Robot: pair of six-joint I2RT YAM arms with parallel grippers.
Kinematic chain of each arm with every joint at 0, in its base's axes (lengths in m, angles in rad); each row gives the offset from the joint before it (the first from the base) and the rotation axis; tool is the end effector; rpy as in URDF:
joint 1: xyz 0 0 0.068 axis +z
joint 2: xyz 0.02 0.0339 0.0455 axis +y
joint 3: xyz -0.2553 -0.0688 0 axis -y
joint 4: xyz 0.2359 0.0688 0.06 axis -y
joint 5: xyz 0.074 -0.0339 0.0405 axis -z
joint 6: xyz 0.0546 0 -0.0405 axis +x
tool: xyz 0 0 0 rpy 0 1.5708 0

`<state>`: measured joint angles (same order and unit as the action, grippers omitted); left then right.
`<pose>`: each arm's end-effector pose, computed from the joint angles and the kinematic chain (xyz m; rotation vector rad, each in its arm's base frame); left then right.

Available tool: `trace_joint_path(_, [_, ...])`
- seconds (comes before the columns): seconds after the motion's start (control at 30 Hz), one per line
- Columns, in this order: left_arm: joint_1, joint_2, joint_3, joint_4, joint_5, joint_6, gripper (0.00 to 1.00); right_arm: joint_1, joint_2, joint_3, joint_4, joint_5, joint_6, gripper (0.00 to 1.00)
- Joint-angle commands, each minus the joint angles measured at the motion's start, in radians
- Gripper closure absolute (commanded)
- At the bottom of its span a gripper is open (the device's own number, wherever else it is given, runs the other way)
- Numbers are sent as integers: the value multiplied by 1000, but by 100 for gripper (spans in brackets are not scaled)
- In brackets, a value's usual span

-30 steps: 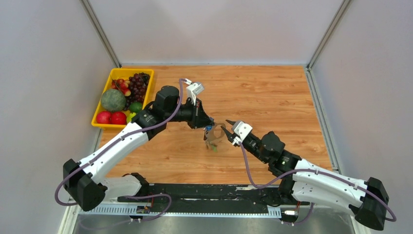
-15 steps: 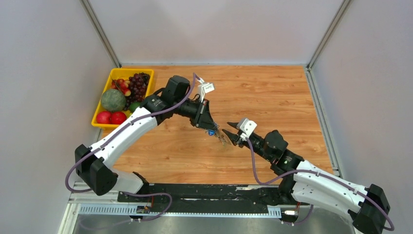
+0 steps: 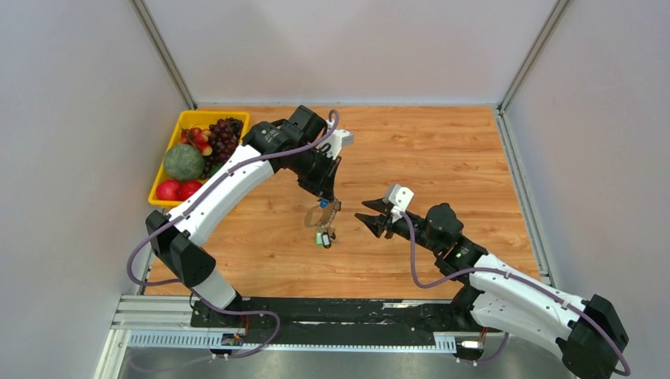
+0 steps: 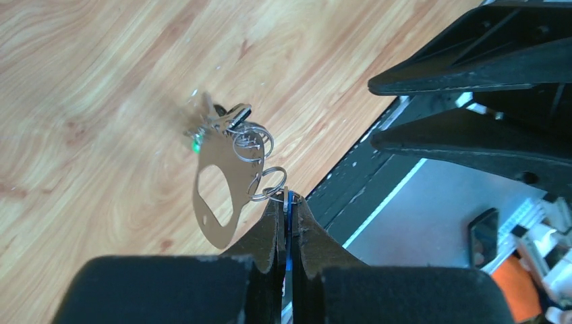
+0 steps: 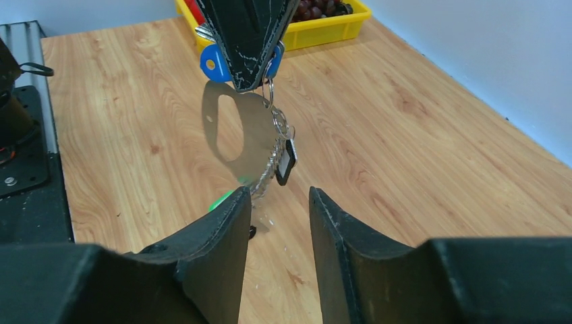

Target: Remove the keys from the keyring

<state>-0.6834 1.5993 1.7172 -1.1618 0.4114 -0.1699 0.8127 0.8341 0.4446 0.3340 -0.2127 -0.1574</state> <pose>0.2319 -0.2170 0.3488 0.8371 2.5869 -0.8186 0.1406 0.1653 0.2615 -0.9220 1.3900 0.6729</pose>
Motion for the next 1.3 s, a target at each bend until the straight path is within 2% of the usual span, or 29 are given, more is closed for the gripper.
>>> trace_joint_path(0.0, [-37,11,64,-89,-98,69,100,-10,18,45,88,-95,35,59])
trace_joint_path(0.3, [-62,-2,58,-81,-72,97,100,-10,72,42,209,-152,25,67])
trace_joint_path(0.47, [-62,-35,26,-51,-37,109,100,-10,99,37,277,-224,31,67])
trace_joint_path(1.27, [-114,-75,21,-41,7,124,100,-7,213,102,295,-331,50,71])
